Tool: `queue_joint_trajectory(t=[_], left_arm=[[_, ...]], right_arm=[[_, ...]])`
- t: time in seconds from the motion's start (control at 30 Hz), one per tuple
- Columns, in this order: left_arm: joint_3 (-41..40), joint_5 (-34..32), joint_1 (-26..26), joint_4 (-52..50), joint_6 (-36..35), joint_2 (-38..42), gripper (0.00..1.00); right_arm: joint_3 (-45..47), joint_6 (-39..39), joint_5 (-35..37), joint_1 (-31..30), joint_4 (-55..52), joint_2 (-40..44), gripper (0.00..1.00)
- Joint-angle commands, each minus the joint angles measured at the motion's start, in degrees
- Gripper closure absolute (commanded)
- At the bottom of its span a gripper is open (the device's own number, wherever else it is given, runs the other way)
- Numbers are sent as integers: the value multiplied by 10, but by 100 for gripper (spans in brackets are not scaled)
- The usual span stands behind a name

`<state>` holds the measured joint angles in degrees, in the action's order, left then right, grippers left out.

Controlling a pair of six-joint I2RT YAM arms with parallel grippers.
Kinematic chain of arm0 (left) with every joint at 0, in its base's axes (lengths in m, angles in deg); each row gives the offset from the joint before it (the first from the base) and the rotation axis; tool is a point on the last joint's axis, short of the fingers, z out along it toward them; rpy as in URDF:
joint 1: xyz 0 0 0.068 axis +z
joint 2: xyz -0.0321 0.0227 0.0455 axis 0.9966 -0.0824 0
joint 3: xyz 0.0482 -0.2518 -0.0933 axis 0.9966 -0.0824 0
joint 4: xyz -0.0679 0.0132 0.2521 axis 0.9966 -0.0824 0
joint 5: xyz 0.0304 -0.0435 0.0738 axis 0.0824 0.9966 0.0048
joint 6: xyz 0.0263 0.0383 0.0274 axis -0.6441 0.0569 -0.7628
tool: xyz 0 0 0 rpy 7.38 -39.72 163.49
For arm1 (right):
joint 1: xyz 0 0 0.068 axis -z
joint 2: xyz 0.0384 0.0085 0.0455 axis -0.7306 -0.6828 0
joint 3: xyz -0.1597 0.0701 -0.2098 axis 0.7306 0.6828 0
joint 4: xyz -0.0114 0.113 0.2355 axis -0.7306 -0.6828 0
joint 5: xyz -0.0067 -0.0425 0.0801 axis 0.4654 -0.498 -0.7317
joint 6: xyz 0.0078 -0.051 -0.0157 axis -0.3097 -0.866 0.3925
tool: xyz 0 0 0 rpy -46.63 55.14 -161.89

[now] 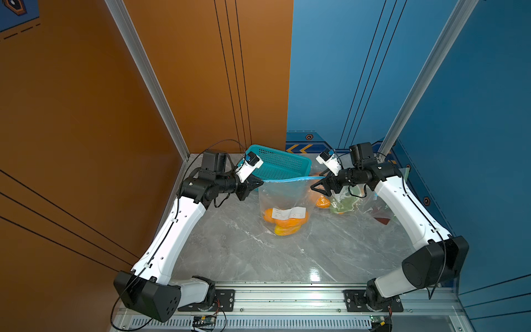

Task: Place the mango in a zip-top bag and seal the zipper
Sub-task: Place the zipper food storage bag at the center of the board.

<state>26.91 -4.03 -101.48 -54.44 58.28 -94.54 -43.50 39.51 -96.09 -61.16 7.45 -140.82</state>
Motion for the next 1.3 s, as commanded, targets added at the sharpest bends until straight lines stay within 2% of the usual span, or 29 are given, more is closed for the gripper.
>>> queue_joint_trajectory(t=[0.0,0.03,0.17,0.3,0.37,0.43,0.53,0.7,0.8,0.97,1.03,1.2,1.23,1.27], left_arm=[[16,-27,-4,-3,36,13,100],[15,-35,-4,-3,52,17,100],[2,-71,-6,-3,124,53,100],[-26,-154,-4,-3,208,106,100],[-39,-174,-4,-4,251,133,100],[-52,-169,-4,-3,279,163,100],[-69,-194,-5,-4,326,200,100],[-96,-278,-4,-5,355,231,100],[-100,-312,4,-4,345,210,100],[-91,-335,24,18,309,110,100],[-92,-344,34,53,297,70,100],[-92,-315,65,190,285,-17,100],[-79,-304,71,200,286,-37,100],[-63,-296,74,206,285,-54,100]], right_arm=[[-31,4,-28,-12,-28,-5,72],[-38,11,-16,-15,-28,-6,84],[-59,60,48,-40,-24,9,100],[-59,115,176,-112,-28,42,100],[-68,158,229,-138,-33,52,100],[-84,211,242,-146,-46,56,100],[-83,260,266,-177,-50,71,100],[-87,303,282,-210,-60,54,100],[-98,310,286,-220,-61,18,100],[-144,303,336,-209,-56,-68,100],[-180,305,339,-195,-47,-115,100],[-247,314,381,-170,-19,-217,100],[-263,316,381,-165,-16,-236,96],[-278,316,381,-162,-13,-251,86]])
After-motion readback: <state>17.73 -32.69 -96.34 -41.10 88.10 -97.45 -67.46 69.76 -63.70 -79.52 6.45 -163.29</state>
